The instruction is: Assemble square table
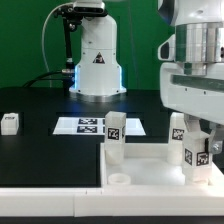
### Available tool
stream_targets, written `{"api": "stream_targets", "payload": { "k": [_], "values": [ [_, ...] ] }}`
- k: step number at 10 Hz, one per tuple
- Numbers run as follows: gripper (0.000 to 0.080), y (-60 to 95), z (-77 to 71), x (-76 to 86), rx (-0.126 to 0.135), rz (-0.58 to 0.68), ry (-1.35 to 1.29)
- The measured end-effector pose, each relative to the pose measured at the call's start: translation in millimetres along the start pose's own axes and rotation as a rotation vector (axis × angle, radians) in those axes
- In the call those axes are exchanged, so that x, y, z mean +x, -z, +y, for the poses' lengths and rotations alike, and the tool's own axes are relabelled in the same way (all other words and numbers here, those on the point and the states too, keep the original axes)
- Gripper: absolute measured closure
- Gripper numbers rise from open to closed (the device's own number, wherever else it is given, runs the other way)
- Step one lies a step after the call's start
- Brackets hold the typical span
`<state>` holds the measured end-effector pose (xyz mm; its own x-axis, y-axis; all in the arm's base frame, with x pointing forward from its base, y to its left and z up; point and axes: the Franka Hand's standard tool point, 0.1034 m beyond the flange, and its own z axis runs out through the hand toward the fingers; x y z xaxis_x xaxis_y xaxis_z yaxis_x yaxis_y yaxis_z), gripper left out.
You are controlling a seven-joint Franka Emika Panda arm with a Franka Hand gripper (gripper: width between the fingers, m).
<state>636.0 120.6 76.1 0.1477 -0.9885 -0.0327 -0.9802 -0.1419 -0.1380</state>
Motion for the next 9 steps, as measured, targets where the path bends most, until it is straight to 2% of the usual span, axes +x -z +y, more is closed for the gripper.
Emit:
{"api": "stream_targets", "payload": {
  "k": [2,4,5,6,7,8,9],
  "values": [
    [0.0511,-0.3,-2.6,1.5,0.015,-0.062,-0.278],
    [0.0511,-0.9,-1.9,0.5,0.014,-0.065,-0.303],
    [0.0328,-1.4,-1.2,0.9,0.013,-0.062,-0.263],
    [0.0213,-5.7,4.7,-0.9,-0.002,-0.033,-0.125],
    [0.0213,-6.5,6.1,-3.0,-0.007,-0.016,0.082],
    [0.0163,-6.1,5.8,-7.2,-0.010,-0.003,0.304],
    [0.0154,-5.6,7.5,-11.3,-0.004,-0.006,0.478]
  ]
}}
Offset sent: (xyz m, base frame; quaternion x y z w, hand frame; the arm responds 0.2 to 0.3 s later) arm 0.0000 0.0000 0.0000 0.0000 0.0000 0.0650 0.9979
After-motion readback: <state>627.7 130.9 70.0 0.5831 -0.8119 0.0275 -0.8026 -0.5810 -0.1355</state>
